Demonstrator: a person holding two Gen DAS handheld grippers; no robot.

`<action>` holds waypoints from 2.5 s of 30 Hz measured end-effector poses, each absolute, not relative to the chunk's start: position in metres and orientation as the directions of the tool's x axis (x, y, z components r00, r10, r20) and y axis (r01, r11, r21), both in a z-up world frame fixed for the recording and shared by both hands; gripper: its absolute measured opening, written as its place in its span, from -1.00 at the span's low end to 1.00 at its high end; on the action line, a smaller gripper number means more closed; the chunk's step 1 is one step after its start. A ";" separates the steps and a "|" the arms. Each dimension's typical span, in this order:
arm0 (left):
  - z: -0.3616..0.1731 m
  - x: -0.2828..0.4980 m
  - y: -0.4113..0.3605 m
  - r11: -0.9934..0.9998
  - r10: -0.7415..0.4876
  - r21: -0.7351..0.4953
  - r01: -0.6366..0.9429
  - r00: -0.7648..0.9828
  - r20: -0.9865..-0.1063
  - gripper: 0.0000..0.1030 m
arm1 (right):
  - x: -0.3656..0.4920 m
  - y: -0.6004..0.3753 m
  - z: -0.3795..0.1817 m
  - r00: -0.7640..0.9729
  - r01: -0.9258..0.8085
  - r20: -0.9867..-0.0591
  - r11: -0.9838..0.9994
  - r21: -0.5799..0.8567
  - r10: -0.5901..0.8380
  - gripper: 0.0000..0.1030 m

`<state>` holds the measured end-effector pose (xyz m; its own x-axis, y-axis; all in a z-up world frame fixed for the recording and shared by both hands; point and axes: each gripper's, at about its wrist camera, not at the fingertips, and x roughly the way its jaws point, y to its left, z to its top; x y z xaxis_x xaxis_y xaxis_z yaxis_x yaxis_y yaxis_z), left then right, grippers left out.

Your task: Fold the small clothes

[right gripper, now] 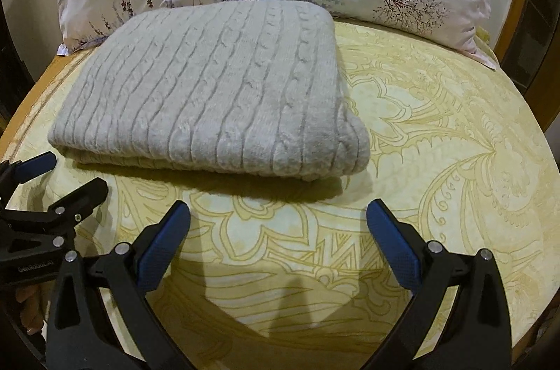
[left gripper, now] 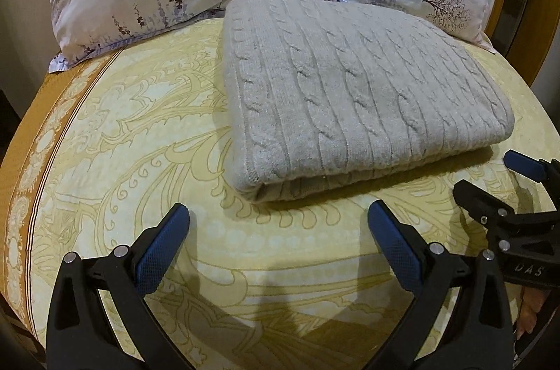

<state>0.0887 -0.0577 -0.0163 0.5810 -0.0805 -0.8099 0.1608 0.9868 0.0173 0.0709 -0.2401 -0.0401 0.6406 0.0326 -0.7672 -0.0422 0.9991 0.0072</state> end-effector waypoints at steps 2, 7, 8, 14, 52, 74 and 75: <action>-0.016 0.089 -0.058 0.986 -0.082 0.017 0.163 0.581 -0.810 0.97 | 0.071 -0.241 -0.040 0.642 -0.043 -0.766 0.999 0.008 0.034 0.96; -0.016 0.090 -0.057 0.985 -0.088 0.016 0.171 0.583 -0.808 0.97 | 0.069 -0.242 -0.041 0.650 -0.037 -0.759 0.999 0.011 0.032 0.97; -0.016 0.090 -0.057 0.985 -0.089 0.016 0.172 0.584 -0.807 0.97 | 0.068 -0.242 -0.041 0.655 -0.035 -0.755 0.999 0.012 0.032 0.97; -0.017 0.089 -0.058 0.985 -0.088 0.017 0.172 0.585 -0.806 0.97 | 0.068 -0.243 -0.041 0.660 -0.034 -0.751 0.999 0.012 0.031 0.97; -0.017 0.088 -0.058 0.986 -0.086 0.017 0.168 0.587 -0.805 0.97 | 0.068 -0.244 -0.041 0.660 -0.038 -0.750 0.999 0.011 0.034 0.97; -0.017 0.089 -0.058 0.986 -0.086 0.017 0.167 0.588 -0.804 0.97 | 0.068 -0.244 -0.040 0.660 -0.037 -0.750 0.999 0.011 0.033 0.97; -0.017 0.089 -0.058 0.986 -0.086 0.017 0.167 0.588 -0.804 0.97 | 0.068 -0.244 -0.040 0.660 -0.037 -0.750 0.999 0.011 0.033 0.97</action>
